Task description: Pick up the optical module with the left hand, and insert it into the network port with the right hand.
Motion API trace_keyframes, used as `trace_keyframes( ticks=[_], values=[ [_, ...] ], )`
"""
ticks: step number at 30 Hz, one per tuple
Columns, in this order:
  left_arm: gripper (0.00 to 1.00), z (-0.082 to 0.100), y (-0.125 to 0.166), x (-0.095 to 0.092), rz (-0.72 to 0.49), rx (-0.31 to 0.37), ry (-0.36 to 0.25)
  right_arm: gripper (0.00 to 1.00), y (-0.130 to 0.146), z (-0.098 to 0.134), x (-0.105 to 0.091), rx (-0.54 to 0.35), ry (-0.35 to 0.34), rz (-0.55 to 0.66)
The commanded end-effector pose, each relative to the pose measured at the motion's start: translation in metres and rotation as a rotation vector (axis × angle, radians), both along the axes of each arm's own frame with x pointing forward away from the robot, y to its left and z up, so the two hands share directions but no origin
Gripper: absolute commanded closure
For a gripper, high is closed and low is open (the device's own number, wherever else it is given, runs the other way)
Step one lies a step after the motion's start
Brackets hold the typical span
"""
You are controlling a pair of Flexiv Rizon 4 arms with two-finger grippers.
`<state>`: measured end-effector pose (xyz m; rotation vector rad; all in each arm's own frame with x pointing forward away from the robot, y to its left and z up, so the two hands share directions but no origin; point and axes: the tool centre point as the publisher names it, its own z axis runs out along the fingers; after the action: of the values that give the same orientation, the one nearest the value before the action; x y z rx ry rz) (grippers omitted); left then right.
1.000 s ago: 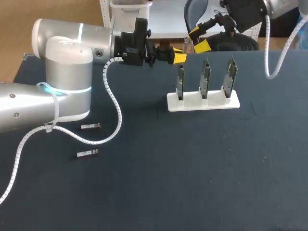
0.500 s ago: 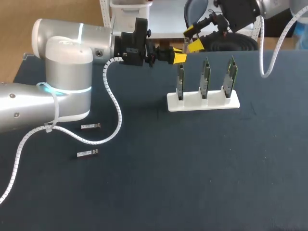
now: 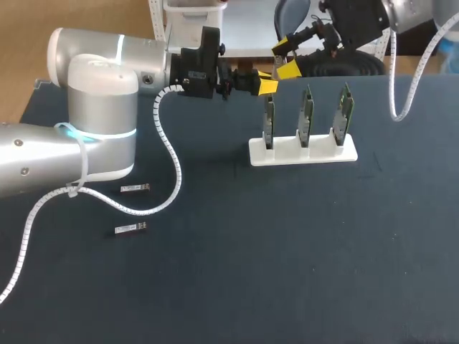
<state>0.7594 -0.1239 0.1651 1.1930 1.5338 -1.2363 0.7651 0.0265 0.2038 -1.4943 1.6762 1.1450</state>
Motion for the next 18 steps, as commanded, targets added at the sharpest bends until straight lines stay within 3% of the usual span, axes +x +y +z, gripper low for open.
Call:
trace_keyframes(
  ticks=[1,9,10,11,12,18],
  values=[
    [1.0,-0.0006,0.0005,-0.002,0.006,-0.004,-0.004,0.0,0.0001,0.0007,-0.0032,0.005,0.0,-0.006],
    [1.0,-0.0006,0.0005,-0.002,0.006,-0.004,-0.004,0.0,0.0023,0.0012,-0.0035,0.007,0.005,0.002],
    [1.0,-0.0006,0.0005,-0.002,0.006,-0.004,-0.004,0.52,0.0024,0.0012,-0.0035,0.008,0.005,0.002],
    [1.0,-0.0006,0.0005,-0.002,0.006,-0.004,-0.004,0.72,0.0026,0.0012,-0.0034,0.009,0.005,0.0],
    [1.0,-0.0006,0.0005,-0.002,0.006,-0.004,-0.004,1.0,0.0028,0.0012,-0.0034,0.012,0.009,-0.002],
    [1.0,-0.0006,0.0005,-0.002,0.006,-0.004,-0.004,1.0,0.0032,0.0008,-0.0024,0.017,0.018,-0.011]
  ],
)
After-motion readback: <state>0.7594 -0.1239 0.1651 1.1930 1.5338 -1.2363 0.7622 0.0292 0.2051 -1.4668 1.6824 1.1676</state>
